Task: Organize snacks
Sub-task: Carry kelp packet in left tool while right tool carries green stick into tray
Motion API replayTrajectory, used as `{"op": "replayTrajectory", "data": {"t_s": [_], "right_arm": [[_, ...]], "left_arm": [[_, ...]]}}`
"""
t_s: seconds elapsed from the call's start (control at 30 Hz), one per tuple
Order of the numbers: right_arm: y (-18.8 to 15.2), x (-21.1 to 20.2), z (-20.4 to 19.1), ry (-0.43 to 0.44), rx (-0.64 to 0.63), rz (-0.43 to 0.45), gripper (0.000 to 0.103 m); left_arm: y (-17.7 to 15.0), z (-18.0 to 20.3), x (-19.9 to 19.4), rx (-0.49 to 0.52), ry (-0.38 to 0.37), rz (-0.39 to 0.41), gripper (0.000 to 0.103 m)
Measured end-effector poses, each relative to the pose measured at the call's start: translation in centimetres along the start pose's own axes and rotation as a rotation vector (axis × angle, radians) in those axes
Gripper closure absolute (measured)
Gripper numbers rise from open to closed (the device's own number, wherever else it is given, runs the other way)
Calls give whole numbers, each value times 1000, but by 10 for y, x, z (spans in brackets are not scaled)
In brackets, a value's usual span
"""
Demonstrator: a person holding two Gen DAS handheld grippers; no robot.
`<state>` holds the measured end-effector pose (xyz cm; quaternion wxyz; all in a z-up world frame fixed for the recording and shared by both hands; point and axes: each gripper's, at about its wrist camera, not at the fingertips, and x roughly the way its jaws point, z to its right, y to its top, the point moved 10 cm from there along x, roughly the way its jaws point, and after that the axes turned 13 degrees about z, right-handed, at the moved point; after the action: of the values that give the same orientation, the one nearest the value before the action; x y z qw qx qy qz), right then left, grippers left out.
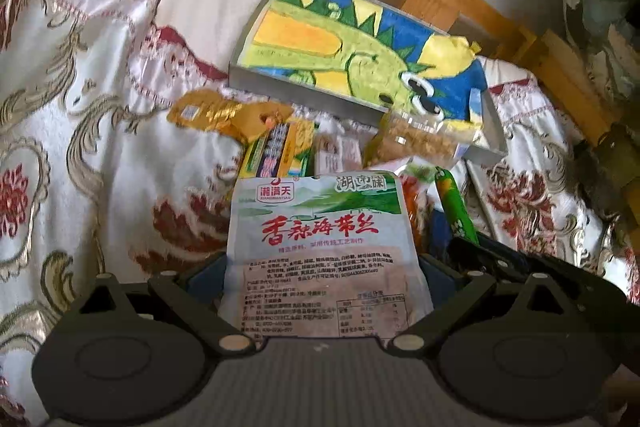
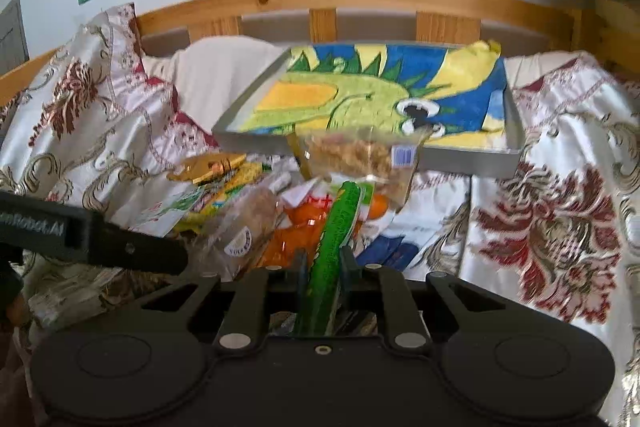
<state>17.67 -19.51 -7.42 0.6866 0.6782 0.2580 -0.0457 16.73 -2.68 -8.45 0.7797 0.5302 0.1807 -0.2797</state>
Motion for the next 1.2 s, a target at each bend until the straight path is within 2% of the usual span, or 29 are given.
{"op": "replayTrajectory", "data": {"t_s": [0.27,0.57,0.83,1.2], "right_arm": [[40,-7,24,-17,37,151,86],[102,31,80,-19,109,339,86],[110,82,127,-12,224,318,86],[87,139,163,-41,326,224,86]], "left_arm": [[48,21,15,-9,-8,93,4],[125,56,75,-46,-34,179,3],[158,81,137,-16,-41,185,3],[135,95,210,52,15,132,3]]}}
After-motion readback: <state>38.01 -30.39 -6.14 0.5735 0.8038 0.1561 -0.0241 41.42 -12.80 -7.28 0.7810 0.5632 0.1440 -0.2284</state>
